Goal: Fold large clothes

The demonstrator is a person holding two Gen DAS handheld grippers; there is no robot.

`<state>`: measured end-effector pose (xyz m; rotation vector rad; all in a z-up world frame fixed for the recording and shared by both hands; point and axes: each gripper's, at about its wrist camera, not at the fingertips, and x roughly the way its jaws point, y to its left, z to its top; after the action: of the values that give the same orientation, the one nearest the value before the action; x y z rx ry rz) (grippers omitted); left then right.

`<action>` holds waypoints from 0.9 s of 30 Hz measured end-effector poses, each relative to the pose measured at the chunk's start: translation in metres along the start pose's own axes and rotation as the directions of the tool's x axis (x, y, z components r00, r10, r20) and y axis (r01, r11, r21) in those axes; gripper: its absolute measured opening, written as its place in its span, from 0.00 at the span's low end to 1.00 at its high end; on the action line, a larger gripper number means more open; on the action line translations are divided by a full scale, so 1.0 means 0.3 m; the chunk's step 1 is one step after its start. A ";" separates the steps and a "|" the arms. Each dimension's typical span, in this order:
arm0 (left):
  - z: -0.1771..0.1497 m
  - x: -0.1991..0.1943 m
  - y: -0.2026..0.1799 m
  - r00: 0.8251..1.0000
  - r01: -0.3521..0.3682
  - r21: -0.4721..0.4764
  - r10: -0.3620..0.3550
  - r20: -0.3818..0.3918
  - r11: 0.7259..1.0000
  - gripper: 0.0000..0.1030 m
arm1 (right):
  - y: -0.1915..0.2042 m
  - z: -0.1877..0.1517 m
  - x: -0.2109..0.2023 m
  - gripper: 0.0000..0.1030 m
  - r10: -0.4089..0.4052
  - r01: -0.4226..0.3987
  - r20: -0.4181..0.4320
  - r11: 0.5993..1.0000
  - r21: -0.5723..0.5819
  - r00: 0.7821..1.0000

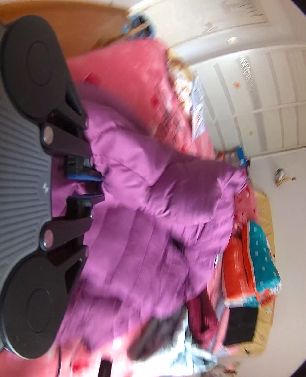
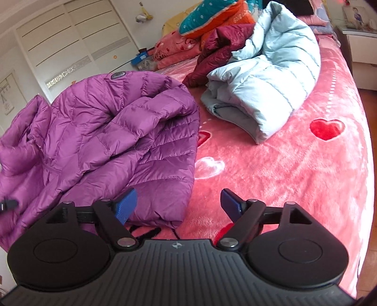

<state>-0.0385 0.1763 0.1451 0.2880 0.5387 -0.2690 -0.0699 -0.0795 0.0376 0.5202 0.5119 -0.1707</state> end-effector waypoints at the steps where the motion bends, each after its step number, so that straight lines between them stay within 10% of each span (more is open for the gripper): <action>1: 0.026 0.026 0.033 0.999 -0.035 0.010 0.035 0.009 0.999 0.10 | 0.001 0.000 0.010 0.95 -0.004 0.004 -0.002 1.000 -0.010 1.000; 9: 0.172 0.288 0.255 0.950 -0.313 0.031 0.313 -0.002 0.949 0.10 | -0.013 0.003 0.081 0.98 -0.026 0.026 -0.018 1.000 -0.001 1.000; 17: 0.072 0.514 0.299 0.893 -0.437 0.061 0.441 -0.090 0.897 0.10 | -0.008 -0.007 0.143 0.99 -0.047 0.046 -0.051 0.999 -0.009 0.998; 27: 0.091 0.273 0.281 0.938 -0.342 -0.061 0.345 0.034 0.938 0.32 | -0.012 -0.008 0.132 1.00 -0.038 0.038 -0.044 0.999 -0.004 0.998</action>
<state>0.0689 0.2308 0.1401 0.3178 0.4423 0.0791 -0.0377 -0.0824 0.0142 0.5127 0.5652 -0.1950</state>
